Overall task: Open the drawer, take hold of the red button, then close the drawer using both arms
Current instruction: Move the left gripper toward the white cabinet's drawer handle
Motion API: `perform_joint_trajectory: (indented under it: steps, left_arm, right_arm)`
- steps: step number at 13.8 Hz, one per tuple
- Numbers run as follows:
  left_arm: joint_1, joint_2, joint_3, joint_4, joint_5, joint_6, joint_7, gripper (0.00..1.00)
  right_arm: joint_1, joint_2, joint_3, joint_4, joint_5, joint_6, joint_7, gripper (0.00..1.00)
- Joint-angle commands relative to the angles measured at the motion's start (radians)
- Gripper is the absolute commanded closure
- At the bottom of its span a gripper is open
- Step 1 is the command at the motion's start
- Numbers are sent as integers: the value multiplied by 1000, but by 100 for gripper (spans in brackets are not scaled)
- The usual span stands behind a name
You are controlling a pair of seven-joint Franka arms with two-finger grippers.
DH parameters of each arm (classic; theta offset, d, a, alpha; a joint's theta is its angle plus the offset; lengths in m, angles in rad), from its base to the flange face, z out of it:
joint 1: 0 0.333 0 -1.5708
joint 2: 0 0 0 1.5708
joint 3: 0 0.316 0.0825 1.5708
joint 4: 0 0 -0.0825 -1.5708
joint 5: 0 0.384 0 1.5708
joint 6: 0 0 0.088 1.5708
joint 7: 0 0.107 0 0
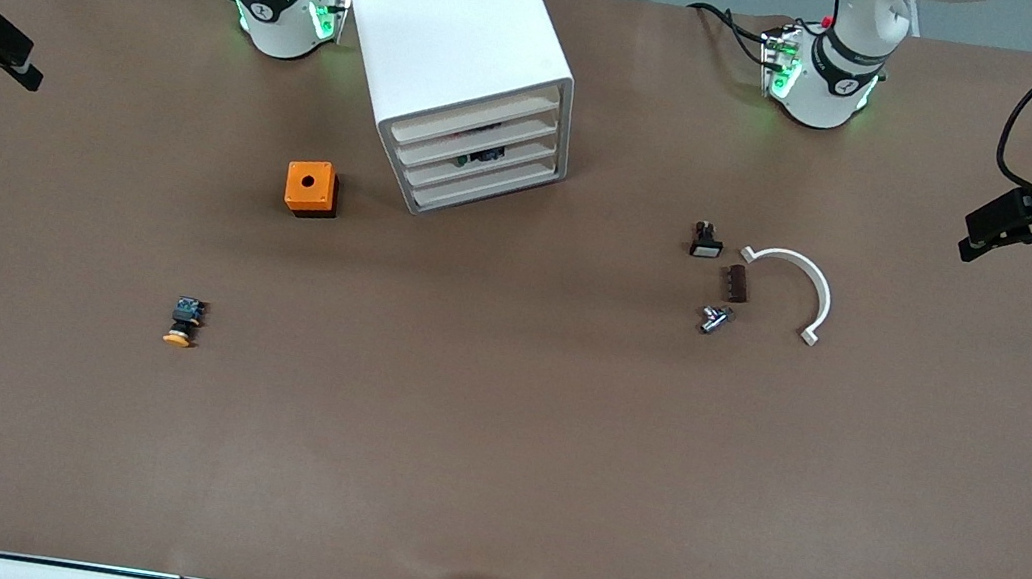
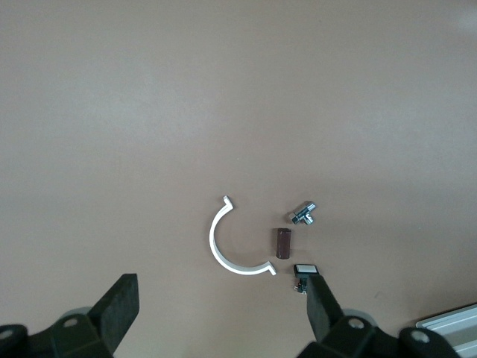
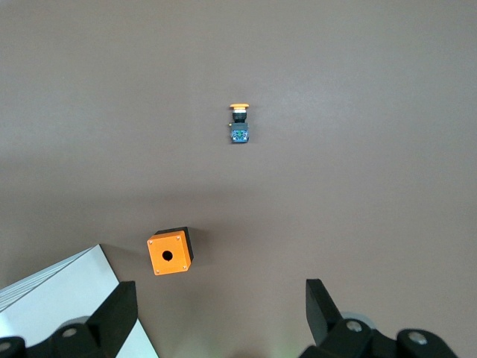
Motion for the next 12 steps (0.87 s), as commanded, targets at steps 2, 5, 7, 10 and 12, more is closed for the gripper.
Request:
perform_joint_trajectory:
  steps: [2,5,7,10,12]
  left_arm:
    - [-6,9,6,17,13,-13,2,1]
    - [1,15,7,17,18,-13,5,1]
    - [31,61,9,17,15,-13,-10,1]
    - [47,164,7,18,8,15,-12,1]
    - [34,260,7,18,12,54,-15,1]
  right_arm:
    - [-15,-23,13,-25,-9,16,-1,0]
    - [-14,-23,13,-23,-9,14,-1,0]
    - [-14,-23,13,-22,-9,17,-3,0]
    - [-17,-24,12,-20,-12,22,-9,0]
    - [-15,-24,13,-19,-26,31,-9,0]
